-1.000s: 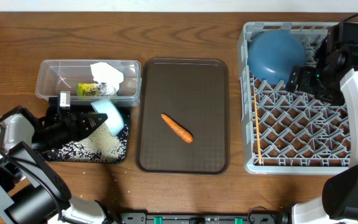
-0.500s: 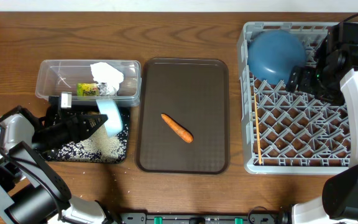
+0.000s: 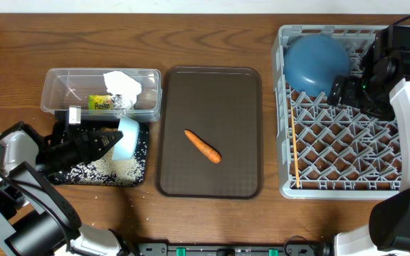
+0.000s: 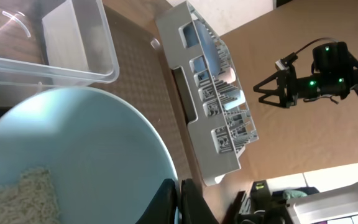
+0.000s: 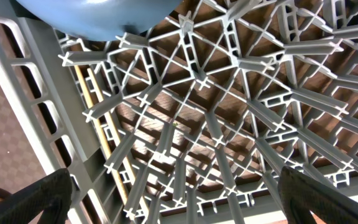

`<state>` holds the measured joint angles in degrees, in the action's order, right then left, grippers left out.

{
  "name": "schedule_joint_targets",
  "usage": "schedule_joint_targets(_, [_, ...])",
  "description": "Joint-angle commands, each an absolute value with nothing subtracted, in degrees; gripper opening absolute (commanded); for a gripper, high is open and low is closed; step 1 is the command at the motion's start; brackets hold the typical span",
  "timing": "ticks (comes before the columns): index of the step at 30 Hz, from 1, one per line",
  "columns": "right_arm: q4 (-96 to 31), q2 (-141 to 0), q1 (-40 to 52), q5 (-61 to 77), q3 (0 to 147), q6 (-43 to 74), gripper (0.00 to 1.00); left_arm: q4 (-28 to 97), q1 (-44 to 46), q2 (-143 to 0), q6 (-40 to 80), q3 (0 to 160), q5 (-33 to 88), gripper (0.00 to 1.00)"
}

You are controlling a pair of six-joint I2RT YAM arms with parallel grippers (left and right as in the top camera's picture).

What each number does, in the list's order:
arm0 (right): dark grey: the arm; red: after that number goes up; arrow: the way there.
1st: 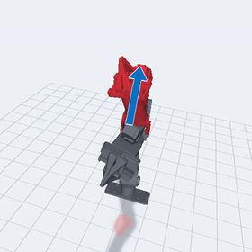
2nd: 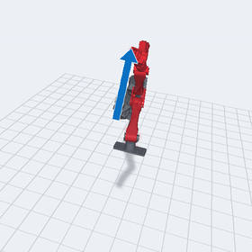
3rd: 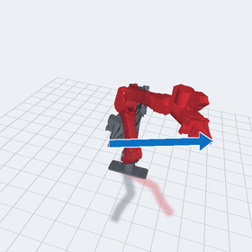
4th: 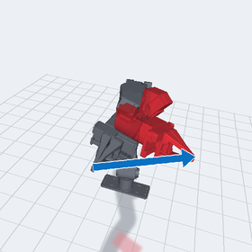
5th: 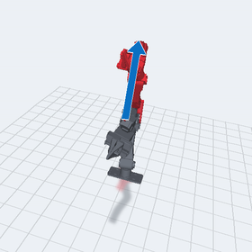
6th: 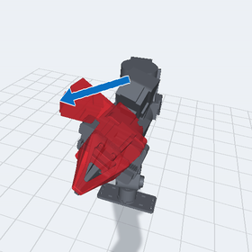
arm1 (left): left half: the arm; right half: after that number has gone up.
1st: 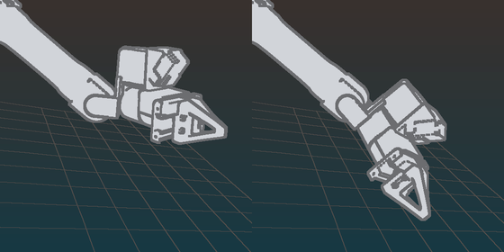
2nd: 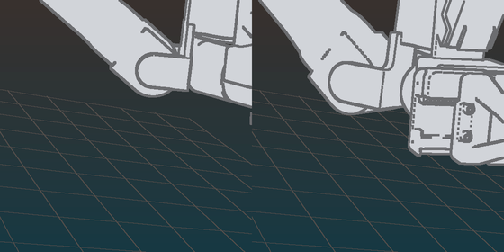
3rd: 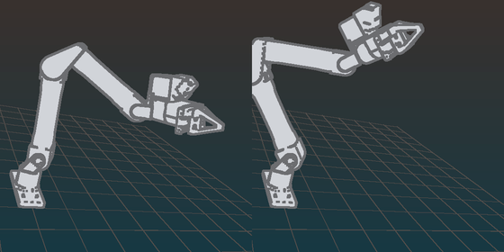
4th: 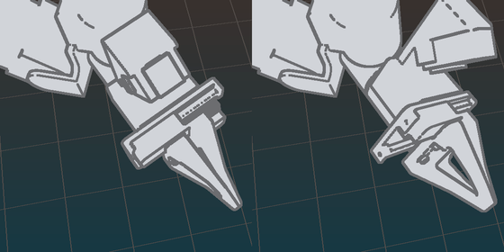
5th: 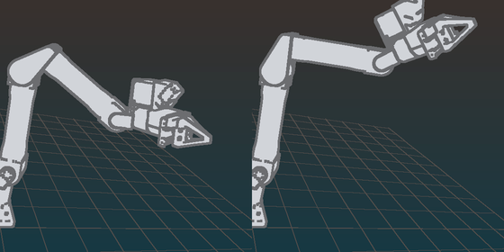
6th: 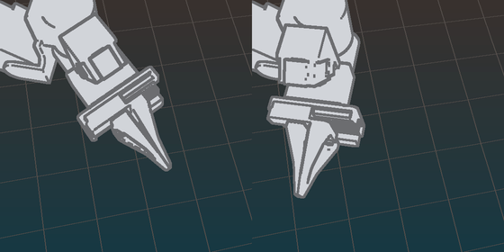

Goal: Sort waste into correct bins and load items into the dishwasher rack
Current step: 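Tilt the bowl with the left gripper to pour rice onto the black tray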

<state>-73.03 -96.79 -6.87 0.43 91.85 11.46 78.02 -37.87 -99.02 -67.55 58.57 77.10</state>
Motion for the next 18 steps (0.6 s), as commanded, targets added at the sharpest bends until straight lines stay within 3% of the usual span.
schedule_joint_targets(1, [-73.03, -96.44, -6.74, 0.01, 91.79, 10.61, 0.98, 78.37, -37.76, -99.35, -74.94, 58.57, 79.02, 0.06])
schedule_joint_targets(9, [-73.10, -96.44, -6.72, 0.03, 91.79, 10.61, 0.98, 74.22, -34.79, -99.79, -74.56, 56.14, 75.42, 0.06])
schedule_joint_targets(18, [-73.14, -96.44, -6.74, 0.03, 91.79, 10.61, 0.98, 55.66, -33.10, -100.01, -52.29, 51.83, 69.32, 0.06])
